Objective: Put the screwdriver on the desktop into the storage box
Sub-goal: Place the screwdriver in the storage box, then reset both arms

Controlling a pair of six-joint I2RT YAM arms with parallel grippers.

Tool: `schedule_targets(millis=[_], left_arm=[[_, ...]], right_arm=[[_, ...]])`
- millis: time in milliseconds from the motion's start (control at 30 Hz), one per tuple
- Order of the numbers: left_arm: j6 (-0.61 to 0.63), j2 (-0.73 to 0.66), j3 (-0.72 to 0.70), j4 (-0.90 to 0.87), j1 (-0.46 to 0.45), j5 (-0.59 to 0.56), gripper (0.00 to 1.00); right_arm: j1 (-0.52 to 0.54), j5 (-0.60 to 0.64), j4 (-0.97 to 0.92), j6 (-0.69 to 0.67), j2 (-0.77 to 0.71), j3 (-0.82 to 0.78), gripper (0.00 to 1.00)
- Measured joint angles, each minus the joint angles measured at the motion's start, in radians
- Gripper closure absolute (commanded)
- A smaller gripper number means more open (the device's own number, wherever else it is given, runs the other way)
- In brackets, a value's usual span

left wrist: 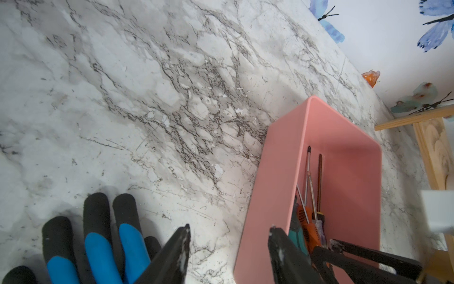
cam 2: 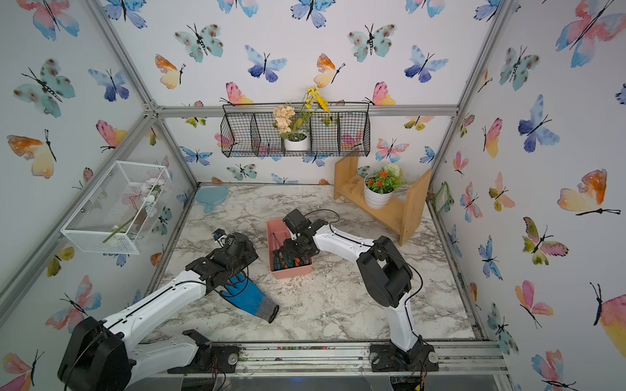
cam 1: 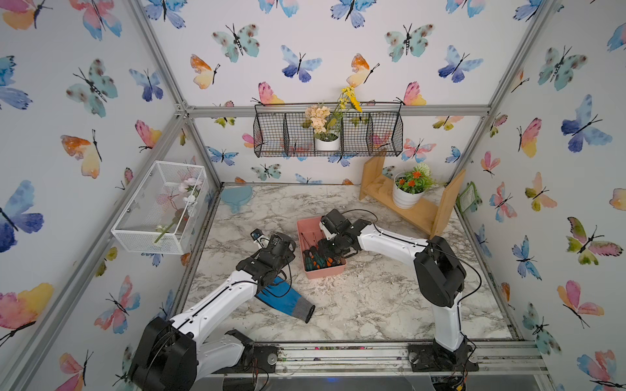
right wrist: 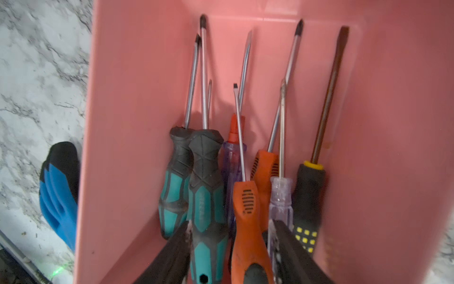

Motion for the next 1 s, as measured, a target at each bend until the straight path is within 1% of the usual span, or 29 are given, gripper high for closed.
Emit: schedule_targets(millis=[67,167,267,300,367,400,433,467,500,533,567,633,700,733,800,867,1000], left_arm=[[0.005,-0.006,0.000,-0.001,0.020,0.000,0.34],[0.017,-0.024,0.000,0.000,0.057,-0.004,0.28],[0.039,-0.048,-0.002,0.008,0.096,-0.020,0.20],[0.050,-0.060,-0.007,0.019,0.114,-0.032,0.20],[0.080,-0.085,-0.025,0.048,0.143,-0.060,0.19],[0.103,-0.100,-0.039,0.074,0.156,-0.080,0.18],[0.123,-0.112,-0.053,0.097,0.167,-0.100,0.18],[0.143,-0.120,-0.065,0.117,0.176,-0.119,0.16],[0.173,-0.126,-0.076,0.149,0.189,-0.143,0.12],[0.200,-0.126,-0.082,0.172,0.200,-0.157,0.08],[0.240,-0.126,-0.089,0.206,0.214,-0.173,0.06],[0.341,-0.125,-0.107,0.289,0.234,-0.211,0.01],[0.440,-0.124,-0.144,0.389,0.249,-0.240,0.00],[0.500,-0.120,-0.175,0.452,0.257,-0.247,0.00],[0.582,-0.104,-0.231,0.539,0.271,-0.261,0.01],[0.658,-0.070,-0.283,0.611,0.291,-0.270,0.01],[0.737,-0.001,-0.355,0.731,0.336,-0.278,0.01]], right_arm=[[0.000,0.031,0.047,-0.011,-0.089,-0.079,0.35],[0.000,0.121,0.163,-0.036,-0.307,-0.241,0.33],[-0.011,0.266,0.309,-0.071,-0.538,-0.389,0.26],[-0.021,0.324,0.361,-0.081,-0.600,-0.435,0.21],[-0.056,0.454,0.458,-0.090,-0.697,-0.527,0.16],[-0.093,0.527,0.501,-0.084,-0.731,-0.579,0.14],[-0.152,0.577,0.528,-0.060,-0.748,-0.626,0.12],[-0.214,0.605,0.543,-0.042,-0.750,-0.660,0.11],[-0.291,0.628,0.562,-0.025,-0.741,-0.697,0.09],[-0.372,0.653,0.577,-0.009,-0.718,-0.734,0.03],[-0.433,0.677,0.590,-0.008,-0.694,-0.762,0.00],[-0.533,0.714,0.630,-0.029,-0.615,-0.817,0.03],[-0.566,0.718,0.687,-0.063,-0.542,-0.845,0.02],[-0.578,0.701,0.711,-0.088,-0.504,-0.848,0.02],[-0.589,0.672,0.789,-0.146,-0.456,-0.853,0.02],[-0.591,0.650,0.899,-0.196,-0.446,-0.872,0.02],[-0.591,0.626,1.093,-0.298,-0.449,-0.918,0.02]])
